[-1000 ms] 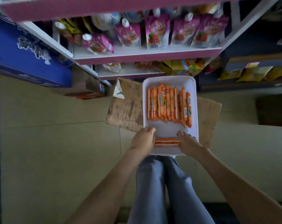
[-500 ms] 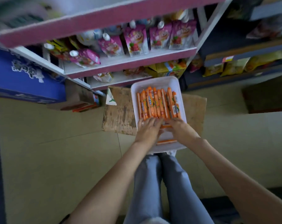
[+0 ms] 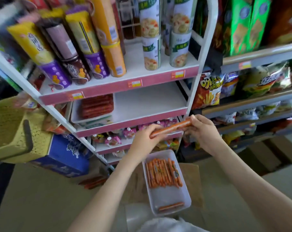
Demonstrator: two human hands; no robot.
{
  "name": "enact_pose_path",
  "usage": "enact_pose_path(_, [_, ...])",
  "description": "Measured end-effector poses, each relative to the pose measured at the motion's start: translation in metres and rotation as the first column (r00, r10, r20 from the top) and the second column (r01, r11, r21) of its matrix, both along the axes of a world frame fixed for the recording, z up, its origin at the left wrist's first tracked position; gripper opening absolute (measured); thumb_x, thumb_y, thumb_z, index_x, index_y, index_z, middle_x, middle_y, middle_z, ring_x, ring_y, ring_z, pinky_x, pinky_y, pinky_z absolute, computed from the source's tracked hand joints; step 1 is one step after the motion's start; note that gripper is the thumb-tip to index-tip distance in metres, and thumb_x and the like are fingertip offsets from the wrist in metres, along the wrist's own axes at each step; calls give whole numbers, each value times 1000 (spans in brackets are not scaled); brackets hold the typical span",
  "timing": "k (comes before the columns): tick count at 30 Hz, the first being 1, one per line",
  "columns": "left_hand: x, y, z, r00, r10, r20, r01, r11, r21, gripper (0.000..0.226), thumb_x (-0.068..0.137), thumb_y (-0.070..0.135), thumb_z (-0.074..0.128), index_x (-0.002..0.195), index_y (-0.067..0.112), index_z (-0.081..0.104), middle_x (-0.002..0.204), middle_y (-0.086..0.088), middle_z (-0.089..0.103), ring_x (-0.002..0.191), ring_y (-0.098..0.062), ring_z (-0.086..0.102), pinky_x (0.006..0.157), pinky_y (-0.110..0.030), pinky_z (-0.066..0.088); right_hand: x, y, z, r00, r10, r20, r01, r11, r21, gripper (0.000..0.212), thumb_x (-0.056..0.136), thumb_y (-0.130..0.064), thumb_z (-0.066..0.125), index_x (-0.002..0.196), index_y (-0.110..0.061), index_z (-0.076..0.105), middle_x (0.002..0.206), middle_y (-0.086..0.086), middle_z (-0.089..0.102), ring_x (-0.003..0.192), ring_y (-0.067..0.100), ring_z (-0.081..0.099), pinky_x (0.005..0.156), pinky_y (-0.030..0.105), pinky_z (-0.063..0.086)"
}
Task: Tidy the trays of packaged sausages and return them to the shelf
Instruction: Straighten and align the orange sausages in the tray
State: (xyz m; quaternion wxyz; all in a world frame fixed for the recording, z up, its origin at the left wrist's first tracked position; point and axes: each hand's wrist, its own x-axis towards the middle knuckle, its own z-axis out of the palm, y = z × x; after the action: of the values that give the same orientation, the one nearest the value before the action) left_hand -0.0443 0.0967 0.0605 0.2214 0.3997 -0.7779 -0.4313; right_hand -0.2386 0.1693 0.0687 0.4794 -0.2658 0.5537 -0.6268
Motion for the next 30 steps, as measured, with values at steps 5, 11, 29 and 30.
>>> enact_pose_path(5, [8,3,55,806,229,-545,-87,958,274,16,90,10,61,104,18,64,86,1,69,84,-13,66,80,-25,51,12,-15,35,966,-14,259,55,987,-149,26,99,-12,43,73,-11,44,68,9,66,58,14,64,58,22,55])
enact_pose_path(11, [-9,12,91,786,92,-611,-65,996,65,16,93,29,55,102,15,58,108,0,69,108,-13,62,98,-31,46,36,-31,68,990,142,-6,-142,982,-127,27,100,-22,44,80,-6,51,71,11,67,67,22,64,67,29,53])
enact_pose_path(29, [-10,0,101,999,-7,45,25,907,-420,20,92,38,57,109,27,54,75,16,51,68,-5,52,59,-22,36,19,-17,108,925,18,-379,-153,931,-330,19,92,2,53,77,-9,57,76,6,61,65,10,56,66,21,48])
enact_pose_path(30, [-7,-2,103,997,-50,54,64,950,-306,27,89,38,61,113,30,55,80,19,56,70,-3,57,63,-20,40,14,-18,103,960,10,-281,-103,942,-319,22,94,0,50,75,-9,55,74,5,62,64,11,56,66,21,48])
